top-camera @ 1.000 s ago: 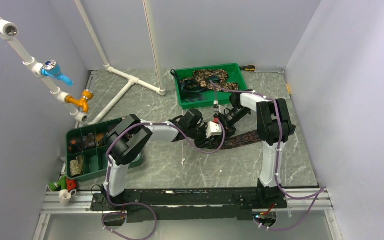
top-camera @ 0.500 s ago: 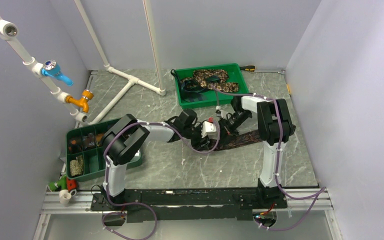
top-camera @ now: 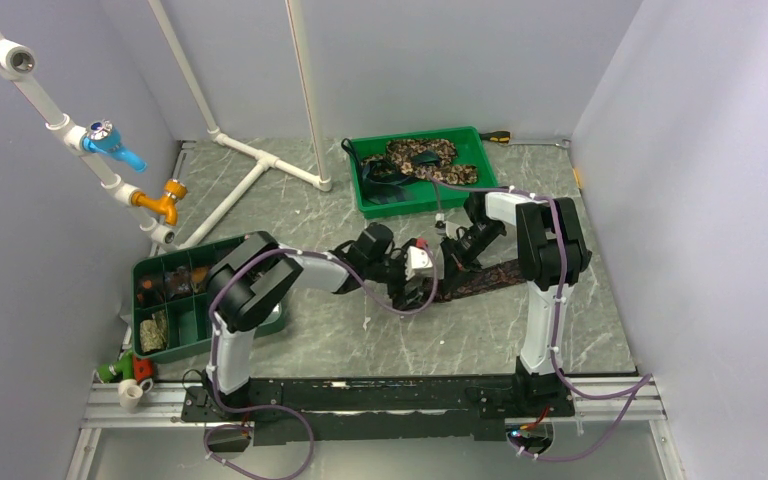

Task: Roll the ties
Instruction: Roll the tie at the center of the board.

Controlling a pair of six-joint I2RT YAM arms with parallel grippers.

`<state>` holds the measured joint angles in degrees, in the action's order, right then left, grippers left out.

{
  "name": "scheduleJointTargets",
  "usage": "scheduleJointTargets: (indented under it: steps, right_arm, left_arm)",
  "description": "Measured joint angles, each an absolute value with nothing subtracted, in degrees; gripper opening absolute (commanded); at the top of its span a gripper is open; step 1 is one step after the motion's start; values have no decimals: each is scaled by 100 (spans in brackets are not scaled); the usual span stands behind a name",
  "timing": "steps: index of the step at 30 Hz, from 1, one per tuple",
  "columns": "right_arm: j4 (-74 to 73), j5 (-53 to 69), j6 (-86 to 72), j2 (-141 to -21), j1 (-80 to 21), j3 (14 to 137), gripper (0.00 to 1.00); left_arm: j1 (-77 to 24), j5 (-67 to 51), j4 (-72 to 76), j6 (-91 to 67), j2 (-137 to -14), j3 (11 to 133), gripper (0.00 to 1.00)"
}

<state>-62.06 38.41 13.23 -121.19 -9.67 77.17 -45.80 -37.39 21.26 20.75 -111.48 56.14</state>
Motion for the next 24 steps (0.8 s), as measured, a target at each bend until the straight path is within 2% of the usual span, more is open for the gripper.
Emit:
scheduleJointTargets:
  steps: [4, 11, 15, 22, 23, 24]
  right_arm:
    - [-6202, 3848, 1323, -12119, -967, 7717, 0]
    - [-6095, 3948, 1363, -12084, -965, 7736, 0]
    - [-5979, 4123, 1461, -12064, -987, 7915, 0]
    - [-5793, 4202, 1544, -12029, -1232, 7988, 0]
    - [-5756, 4180, 1542, -12031, -1260, 7988, 0]
    - [-5730, 4150, 1540, -12033, -1275, 7988, 0]
  left_arm:
    - [-4805, -3605, 2344, 1865, -11675, 6154, 96]
    - [-4884, -3444, 2329, 1863, -12025, 6558, 58]
    - [-4884, -3345, 2303, 1944, -11813, 6278, 42]
    - [-4884, -2886, 2119, 1826, -11454, 5933, 39]
    - [-4884, -2840, 2075, 1802, -11434, 5933, 43]
    - [-4884, -2808, 2036, 1776, -11421, 5933, 54]
